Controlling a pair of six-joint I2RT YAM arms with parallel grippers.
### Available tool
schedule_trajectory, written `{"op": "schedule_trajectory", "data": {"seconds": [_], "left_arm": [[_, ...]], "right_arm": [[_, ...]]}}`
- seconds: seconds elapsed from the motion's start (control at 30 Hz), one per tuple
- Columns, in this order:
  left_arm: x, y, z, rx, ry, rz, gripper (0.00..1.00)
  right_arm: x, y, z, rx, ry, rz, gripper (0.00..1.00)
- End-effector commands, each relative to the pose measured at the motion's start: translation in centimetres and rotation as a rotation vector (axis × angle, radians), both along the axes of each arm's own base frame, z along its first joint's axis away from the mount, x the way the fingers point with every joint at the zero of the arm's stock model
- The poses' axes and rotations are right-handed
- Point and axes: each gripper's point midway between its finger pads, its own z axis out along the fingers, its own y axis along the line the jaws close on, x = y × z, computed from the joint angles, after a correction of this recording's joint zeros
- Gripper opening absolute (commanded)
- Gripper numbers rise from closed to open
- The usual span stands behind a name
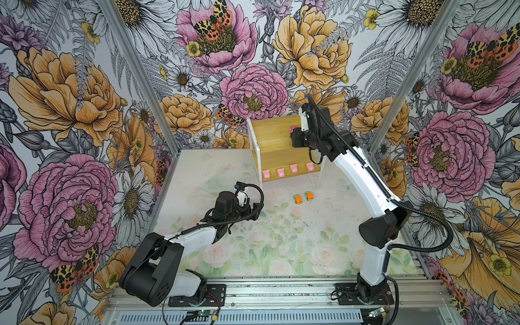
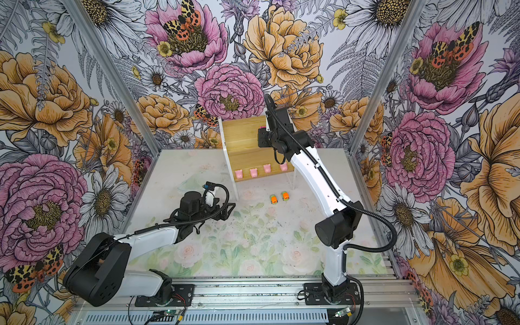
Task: Place and organize the plastic toys onto the shelf
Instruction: 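Lower the held car onto the upper shelf board beside the first car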
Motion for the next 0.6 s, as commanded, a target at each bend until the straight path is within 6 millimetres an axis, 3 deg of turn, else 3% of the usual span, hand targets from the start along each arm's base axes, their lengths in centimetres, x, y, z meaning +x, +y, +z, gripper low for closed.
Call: {"op": "schedule_trajectory", "data": {"seconds": [0.0,0.57], "left_arm": [[-0.07,0.11,-0.13,-0.001,-0.006,-0.015,0.99],[0.25,-0.03,-0.18,-0.007,0.000,-0.015,0.99]], "right_arm": [[0.12,-0.09,0.91,0.005,-0.019,-0.020,0.25],[0.11,0.36,0.84,0.000,-0.020,0.009,0.33]]}}
